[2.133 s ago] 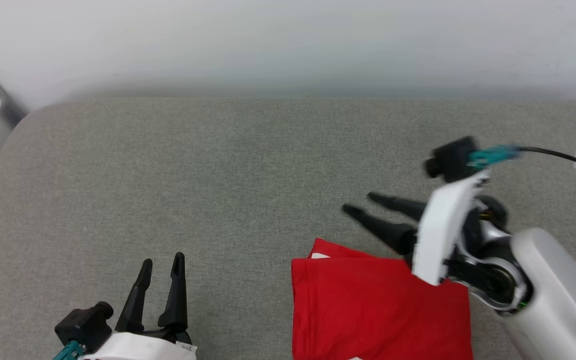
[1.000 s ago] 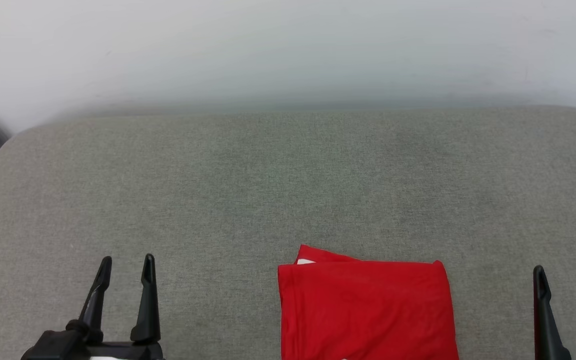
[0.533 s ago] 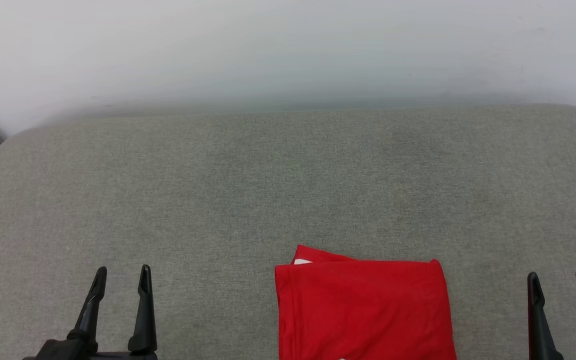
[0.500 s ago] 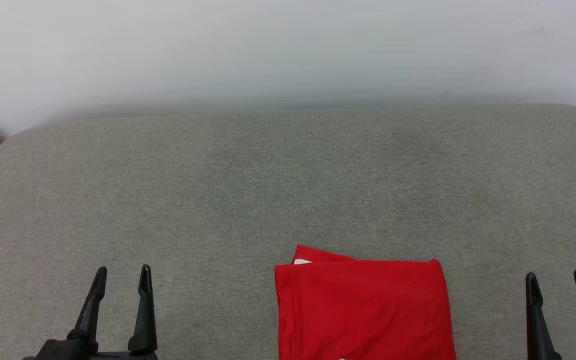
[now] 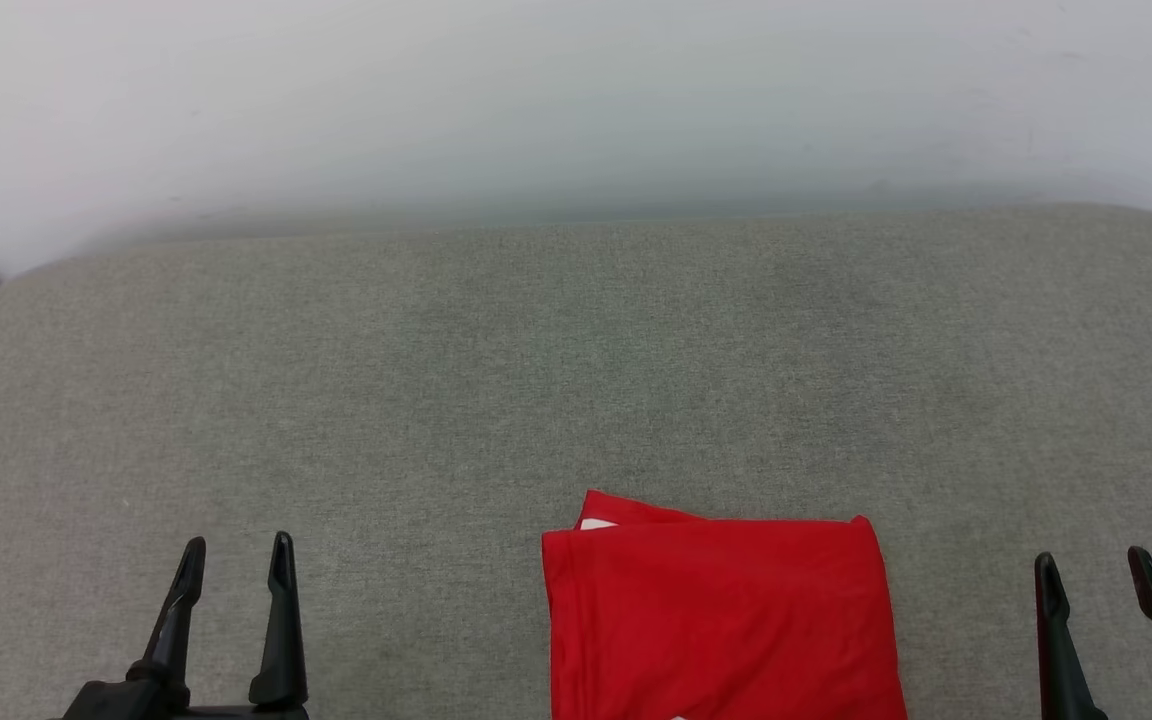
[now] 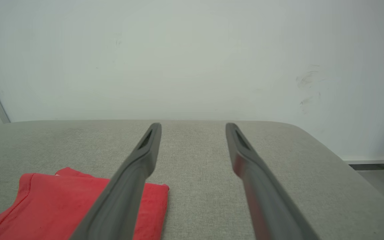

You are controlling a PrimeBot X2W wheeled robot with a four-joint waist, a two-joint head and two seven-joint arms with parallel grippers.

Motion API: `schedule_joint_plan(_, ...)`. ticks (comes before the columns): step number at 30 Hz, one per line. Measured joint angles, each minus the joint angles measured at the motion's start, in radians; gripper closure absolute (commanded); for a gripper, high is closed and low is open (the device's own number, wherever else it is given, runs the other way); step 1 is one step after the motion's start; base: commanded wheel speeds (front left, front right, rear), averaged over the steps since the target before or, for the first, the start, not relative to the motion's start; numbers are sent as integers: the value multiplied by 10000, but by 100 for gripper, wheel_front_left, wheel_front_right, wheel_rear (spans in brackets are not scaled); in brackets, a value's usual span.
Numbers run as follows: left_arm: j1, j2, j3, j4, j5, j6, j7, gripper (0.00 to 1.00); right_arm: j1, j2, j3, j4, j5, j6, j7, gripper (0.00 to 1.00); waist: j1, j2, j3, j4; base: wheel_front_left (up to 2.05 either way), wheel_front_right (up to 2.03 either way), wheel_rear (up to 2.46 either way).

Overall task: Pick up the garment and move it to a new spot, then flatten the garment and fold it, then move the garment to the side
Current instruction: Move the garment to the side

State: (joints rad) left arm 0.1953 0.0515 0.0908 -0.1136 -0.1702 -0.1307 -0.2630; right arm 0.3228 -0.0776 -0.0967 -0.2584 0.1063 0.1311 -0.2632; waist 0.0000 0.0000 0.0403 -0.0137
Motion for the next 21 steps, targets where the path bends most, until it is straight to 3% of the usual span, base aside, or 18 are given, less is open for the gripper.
schedule_joint_plan(14,-2,-4,-69,138,-13,0,0,0,-207,-414,224,527,407,0,0,0,0,0,106,40,0,0,0)
schedule_joint_plan(21,-65,-10,-50,194,10,17,0,0,-1336,-2274,1883,2403,2349,-4,10,0,0,0,377,-63,0,0,0)
